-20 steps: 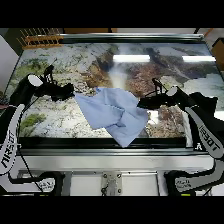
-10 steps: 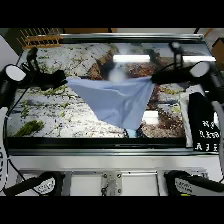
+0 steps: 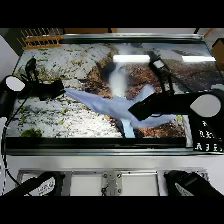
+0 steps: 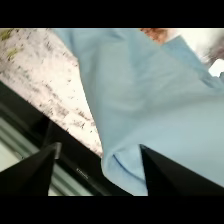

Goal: Fold the clothes and pants, and hang the long-sleeved shirts on hangers.

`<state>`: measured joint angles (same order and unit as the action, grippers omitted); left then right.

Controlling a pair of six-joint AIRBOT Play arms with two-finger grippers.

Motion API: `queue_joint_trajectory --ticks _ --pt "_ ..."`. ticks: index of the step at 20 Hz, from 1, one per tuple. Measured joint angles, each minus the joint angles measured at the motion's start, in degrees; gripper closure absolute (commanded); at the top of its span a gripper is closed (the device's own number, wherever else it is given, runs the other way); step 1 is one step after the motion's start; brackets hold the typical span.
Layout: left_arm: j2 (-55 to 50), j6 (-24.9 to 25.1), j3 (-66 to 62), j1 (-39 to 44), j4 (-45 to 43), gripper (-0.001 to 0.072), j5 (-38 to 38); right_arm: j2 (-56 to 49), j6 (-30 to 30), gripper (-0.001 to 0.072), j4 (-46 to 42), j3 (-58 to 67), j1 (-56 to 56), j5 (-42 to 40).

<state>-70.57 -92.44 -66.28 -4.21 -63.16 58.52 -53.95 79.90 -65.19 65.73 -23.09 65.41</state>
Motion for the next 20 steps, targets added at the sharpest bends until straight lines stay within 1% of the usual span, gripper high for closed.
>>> queue_joint_trajectory --ticks 3,5,8,10,13,15,18,19,20 --pt "0.1 0.0 3.4 -0.6 0.0 0.0701 0.0 0.5 1.4 0.0105 -1.8 -2.1 0.6 -0.3" --pt "0.2 0.0 4.5 -0.7 0.0 0.0702 0.0 0.0 3.0 0.0106 -5.5 -2.8 5.1 -0.4" --pt "0.2 0.0 5.2 -0.8 0.0 0.0702 0.0 -4.2 3.9 0.0105 -7.9 -3.2 15.9 -0.5" --pt "0.2 0.0 5.4 -0.8 0.0 0.0701 0.0 -9.5 1.7 0.0105 -7.4 -3.3 22.6 -0.7" --pt "0.2 0.0 5.6 -0.8 0.0 0.0701 0.0 -19.6 -4.3 0.0106 -2.6 -3.4 29.2 -1.1" --pt "0.2 0.0 5.6 -0.8 -0.1 0.0701 0.0 -25.9 -8.4 0.0107 0.8 -3.4 30.9 -1.1" --pt "0.2 0.0 5.6 -0.8 -0.1 0.0702 0.0 -32.1 -12.1 0.0109 3.8 -3.4 31.2 -0.2" --pt "0.2 0.0 5.6 -0.8 -0.1 0.0702 0.0 -33.0 -12.9 0.0146 4.3 -3.4 31.1 0.5" --pt "0.2 0.0 5.6 -0.8 -0.1 0.0702 0.0 -33.7 -13.8 0.0258 4.7 -3.4 30.9 1.3"
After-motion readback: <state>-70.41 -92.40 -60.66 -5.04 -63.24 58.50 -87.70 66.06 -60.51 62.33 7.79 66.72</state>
